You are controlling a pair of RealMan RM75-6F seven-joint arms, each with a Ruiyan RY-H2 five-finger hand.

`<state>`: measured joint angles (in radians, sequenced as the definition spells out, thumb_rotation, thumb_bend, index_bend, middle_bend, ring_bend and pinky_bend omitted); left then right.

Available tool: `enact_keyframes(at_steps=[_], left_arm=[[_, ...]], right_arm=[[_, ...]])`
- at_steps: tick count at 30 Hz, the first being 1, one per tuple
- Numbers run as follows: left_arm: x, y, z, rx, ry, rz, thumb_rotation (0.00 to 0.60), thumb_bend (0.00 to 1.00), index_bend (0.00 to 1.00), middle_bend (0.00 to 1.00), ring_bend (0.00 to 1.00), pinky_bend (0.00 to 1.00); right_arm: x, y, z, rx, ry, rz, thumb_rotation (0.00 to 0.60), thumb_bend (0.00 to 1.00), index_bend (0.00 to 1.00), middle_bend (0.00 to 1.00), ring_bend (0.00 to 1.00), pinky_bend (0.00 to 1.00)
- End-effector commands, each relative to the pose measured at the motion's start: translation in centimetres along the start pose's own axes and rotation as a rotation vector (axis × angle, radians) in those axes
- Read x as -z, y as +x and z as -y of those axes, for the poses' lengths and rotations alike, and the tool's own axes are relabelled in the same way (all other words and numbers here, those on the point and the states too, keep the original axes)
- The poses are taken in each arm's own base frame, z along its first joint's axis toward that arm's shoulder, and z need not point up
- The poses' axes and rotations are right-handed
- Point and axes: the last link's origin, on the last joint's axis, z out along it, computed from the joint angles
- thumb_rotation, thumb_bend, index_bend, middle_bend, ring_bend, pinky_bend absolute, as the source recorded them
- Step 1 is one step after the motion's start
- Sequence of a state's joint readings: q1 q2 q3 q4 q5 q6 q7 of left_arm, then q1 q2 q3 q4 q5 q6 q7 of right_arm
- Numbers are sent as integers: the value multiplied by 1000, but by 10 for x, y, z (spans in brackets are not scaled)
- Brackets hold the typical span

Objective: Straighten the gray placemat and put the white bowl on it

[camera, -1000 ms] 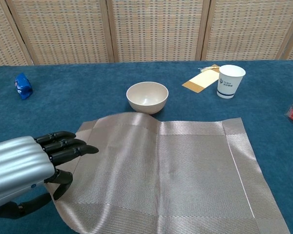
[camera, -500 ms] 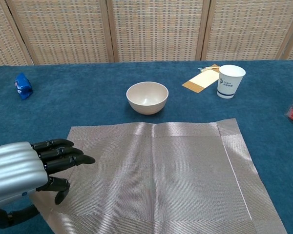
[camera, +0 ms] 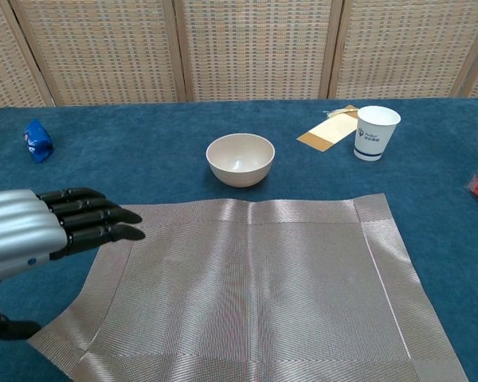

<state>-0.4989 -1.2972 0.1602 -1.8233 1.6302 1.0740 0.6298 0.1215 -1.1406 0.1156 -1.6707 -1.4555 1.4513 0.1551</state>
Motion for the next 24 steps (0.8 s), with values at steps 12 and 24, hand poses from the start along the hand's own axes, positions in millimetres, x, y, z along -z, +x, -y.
enact_keyframes(at_steps=[12,24], left_arm=[[-62,58,82,115,226,-149,600,139,104,0,0,0],[-170,59,88,102,315,-169,600,141,229,0,0,0]], right_arm=[[-4,3,-5,9,-28,-7,600,156,263,0,0,0],[-13,3,-16,17,-70,-4,600,156,263,0,0,0]])
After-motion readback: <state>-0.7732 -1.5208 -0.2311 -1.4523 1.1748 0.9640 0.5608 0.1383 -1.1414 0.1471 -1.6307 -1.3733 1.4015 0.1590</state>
